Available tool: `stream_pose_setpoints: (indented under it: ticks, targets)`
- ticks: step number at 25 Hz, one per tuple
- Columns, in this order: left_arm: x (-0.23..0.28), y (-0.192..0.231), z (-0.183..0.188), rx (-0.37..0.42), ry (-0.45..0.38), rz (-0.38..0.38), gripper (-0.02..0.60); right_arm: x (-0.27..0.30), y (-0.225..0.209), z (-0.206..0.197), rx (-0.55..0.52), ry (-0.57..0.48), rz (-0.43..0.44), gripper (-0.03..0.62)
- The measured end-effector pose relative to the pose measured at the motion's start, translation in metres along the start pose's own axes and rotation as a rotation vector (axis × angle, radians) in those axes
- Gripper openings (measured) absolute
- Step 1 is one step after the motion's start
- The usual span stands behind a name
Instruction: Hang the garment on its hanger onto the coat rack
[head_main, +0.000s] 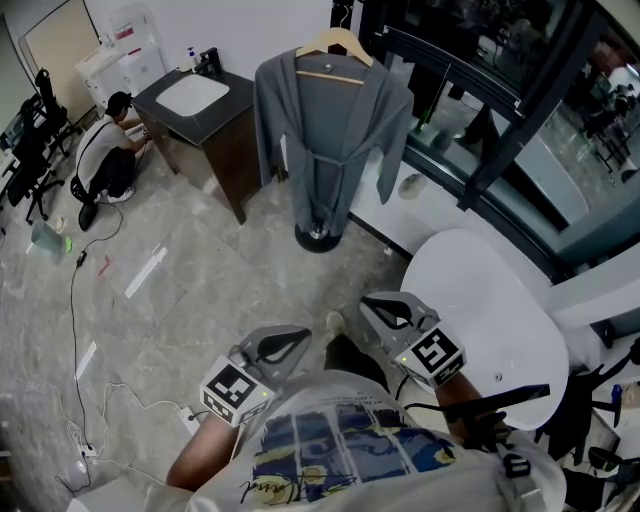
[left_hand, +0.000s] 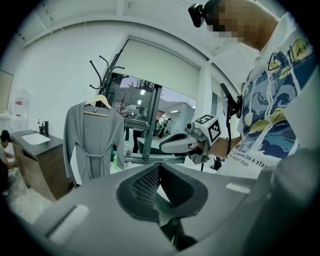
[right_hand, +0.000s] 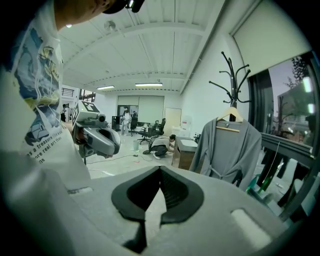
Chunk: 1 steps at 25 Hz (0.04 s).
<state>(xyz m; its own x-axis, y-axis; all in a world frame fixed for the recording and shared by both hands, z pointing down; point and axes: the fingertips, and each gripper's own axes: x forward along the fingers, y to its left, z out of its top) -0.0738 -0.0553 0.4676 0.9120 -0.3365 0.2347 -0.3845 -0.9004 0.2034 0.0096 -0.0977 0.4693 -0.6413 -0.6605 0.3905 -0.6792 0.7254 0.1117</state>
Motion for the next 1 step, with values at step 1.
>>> stream_pose_setpoints:
  ticks: [1]
  targets:
    - [0.0022,0.0021,0.0001,-0.001,0.001,-0.002,0.003,0.0021,-0.0025,0.0007,-0.002,-0.001,0.003,0.002]
